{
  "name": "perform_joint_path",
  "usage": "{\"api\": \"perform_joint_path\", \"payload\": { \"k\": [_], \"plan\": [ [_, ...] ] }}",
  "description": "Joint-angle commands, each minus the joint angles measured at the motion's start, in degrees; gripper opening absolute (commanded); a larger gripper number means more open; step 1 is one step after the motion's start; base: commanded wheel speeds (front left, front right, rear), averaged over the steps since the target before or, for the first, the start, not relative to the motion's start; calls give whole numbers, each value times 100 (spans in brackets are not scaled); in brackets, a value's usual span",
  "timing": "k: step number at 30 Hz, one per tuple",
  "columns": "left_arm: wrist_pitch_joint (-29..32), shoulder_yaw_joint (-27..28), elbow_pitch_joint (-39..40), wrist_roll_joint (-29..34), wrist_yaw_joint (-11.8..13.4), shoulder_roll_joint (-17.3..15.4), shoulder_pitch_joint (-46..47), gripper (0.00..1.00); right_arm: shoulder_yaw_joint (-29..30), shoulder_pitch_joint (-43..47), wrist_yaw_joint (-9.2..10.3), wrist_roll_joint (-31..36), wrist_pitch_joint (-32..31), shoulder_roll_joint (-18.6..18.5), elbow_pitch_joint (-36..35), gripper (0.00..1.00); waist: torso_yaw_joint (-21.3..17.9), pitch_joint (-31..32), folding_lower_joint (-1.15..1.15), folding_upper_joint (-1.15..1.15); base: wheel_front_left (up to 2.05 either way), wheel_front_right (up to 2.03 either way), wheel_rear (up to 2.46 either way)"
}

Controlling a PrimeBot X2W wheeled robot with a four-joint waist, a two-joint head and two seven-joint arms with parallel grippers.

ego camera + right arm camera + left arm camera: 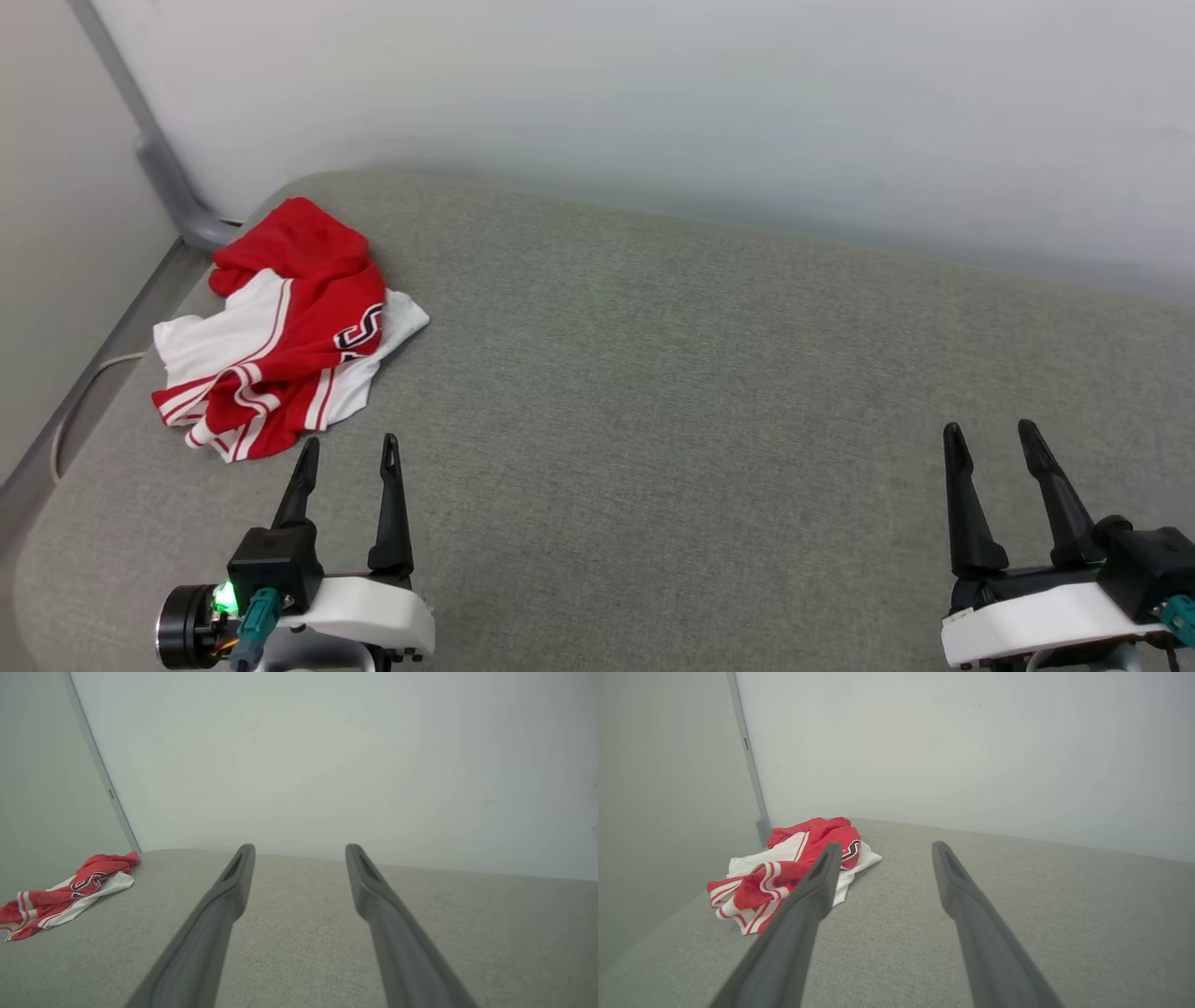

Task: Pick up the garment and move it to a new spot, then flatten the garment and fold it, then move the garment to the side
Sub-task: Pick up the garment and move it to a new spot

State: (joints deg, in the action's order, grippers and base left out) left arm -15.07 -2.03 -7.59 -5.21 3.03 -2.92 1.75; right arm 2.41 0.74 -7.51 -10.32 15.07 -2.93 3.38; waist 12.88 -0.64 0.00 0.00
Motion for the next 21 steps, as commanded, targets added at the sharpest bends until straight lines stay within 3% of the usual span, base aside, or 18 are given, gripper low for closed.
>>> {"api": "perform_joint_path", "payload": {
  "k": [1, 21],
  "plan": [
    [-16, 10, 5, 24, 7, 4, 61, 100, 3, 58, 4, 46, 16, 10, -17, 100, 205, -7, 0, 0, 0, 0, 0],
    [-16, 300, 57, -13, -3, 5, 9, 100, -47, 35, 4, 112, 15, 9, -51, 100, 1389, -66, 0, 0, 0, 0, 0]
  ]
}}
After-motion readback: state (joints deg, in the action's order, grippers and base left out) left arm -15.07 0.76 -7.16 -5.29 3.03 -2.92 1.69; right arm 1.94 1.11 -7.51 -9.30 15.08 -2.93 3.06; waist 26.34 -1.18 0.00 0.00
